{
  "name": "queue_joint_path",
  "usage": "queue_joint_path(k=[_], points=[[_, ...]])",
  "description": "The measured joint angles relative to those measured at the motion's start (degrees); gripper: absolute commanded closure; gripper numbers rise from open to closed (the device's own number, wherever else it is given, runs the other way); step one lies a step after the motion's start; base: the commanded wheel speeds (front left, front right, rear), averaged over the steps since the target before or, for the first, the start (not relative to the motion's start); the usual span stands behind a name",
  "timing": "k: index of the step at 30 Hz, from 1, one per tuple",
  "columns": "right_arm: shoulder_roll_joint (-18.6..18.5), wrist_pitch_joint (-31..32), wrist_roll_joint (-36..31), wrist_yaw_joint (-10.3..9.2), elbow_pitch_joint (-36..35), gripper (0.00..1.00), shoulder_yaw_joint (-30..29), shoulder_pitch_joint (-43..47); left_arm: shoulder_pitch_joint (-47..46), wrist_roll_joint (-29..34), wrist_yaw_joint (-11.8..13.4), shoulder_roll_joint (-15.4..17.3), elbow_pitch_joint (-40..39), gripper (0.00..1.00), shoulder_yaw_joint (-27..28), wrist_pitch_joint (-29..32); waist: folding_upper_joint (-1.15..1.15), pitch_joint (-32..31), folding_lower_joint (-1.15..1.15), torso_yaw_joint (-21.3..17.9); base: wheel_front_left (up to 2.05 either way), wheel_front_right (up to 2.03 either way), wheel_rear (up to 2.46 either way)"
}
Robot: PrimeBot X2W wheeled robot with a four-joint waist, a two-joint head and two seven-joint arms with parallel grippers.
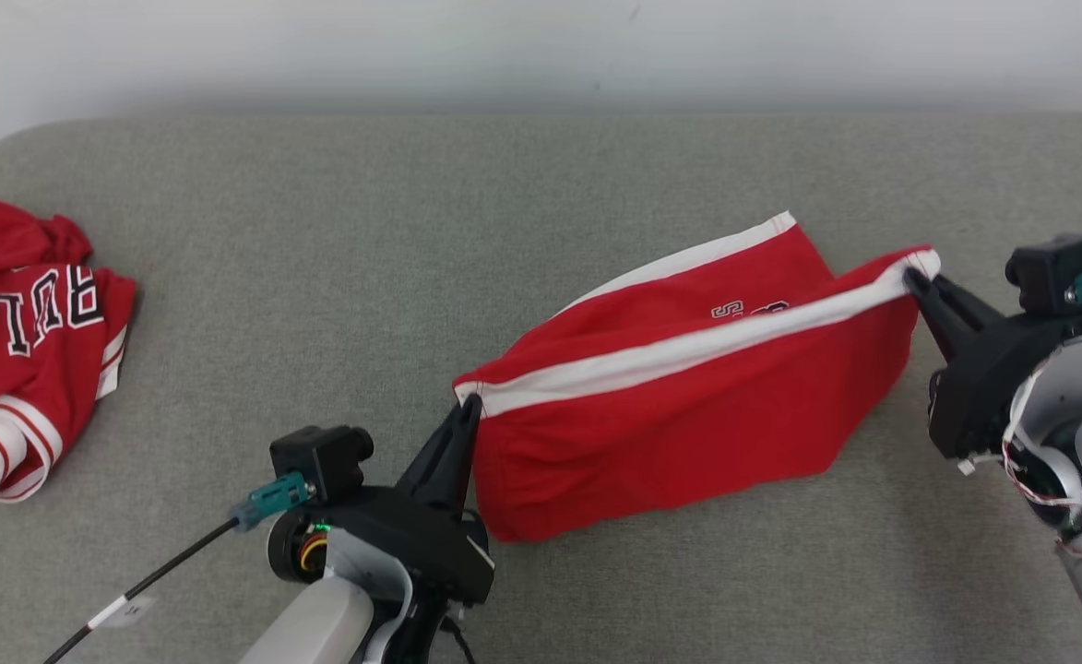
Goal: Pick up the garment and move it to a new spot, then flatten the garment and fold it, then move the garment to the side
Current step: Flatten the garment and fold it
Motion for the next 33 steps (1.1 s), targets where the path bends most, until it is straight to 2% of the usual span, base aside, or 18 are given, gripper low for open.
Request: queue_joint_path(k=[9, 20, 21, 22, 23, 24, 33], points=[[2.2, -5.71, -3.37, 0.01, 10.27, 1.0, 1.4, -10.28, -6.24, 2.11, 2.54, -3.89, 6.51, 1.0, 0.99, -4.16, 0.0, 4.48, 0.0, 2.11, 0.0, 0.0, 0.0], [4.45, -8.78, -4.98, 0.0, 19.36, 1.0, 2.34, -17.86, -11.12, 3.75, 2.98, -6.31, 10.89, 1.0, 0.93, -6.44, 0.0, 8.94, 0.0, 3.98, 0.0, 0.0, 0.0], [4.57, -8.98, -4.98, 0.0, 20.02, 1.0, 2.38, -18.27, -11.32, 3.9, 2.93, -6.45, 11.12, 0.8, 0.89, -6.57, 0.0, 9.2, 0.0, 4.13, 0.0, 0.0, 0.0], [4.72, -9.23, -4.99, 0.0, 20.65, 1.0, 2.47, -18.63, -11.41, 4.11, 2.79, -6.55, 11.28, 0.01, 0.83, -6.89, 0.0, 9.39, 0.0, 4.27, 0.0, 0.0, 0.0], [4.78, -9.16, -5.02, 0.0, 21.26, 0.65, 3.09, -18.98, -11.52, 4.14, 2.44, -6.64, 11.51, 0.0, 0.78, -6.97, 0.0, 9.52, 0.0, 4.42, 0.0, 0.0, 0.0], [4.83, -9.26, -5.02, 0.01, 21.51, 0.0, 3.58, -19.23, -11.65, 4.15, 2.37, -6.76, 11.66, 0.0, 0.81, -7.1, 0.0, 9.61, 0.0, 4.54, 0.0, 0.0, 0.0], [4.75, -9.73, -2.43, 0.01, 23.26, 0.0, 6.38, -19.66, -9.78, 8.38, 1.02, -6.47, 10.28, 0.0, 4.35, -8.22, 0.0, 7.45, -0.01, 4.36, 0.0, 0.0, 0.0]])
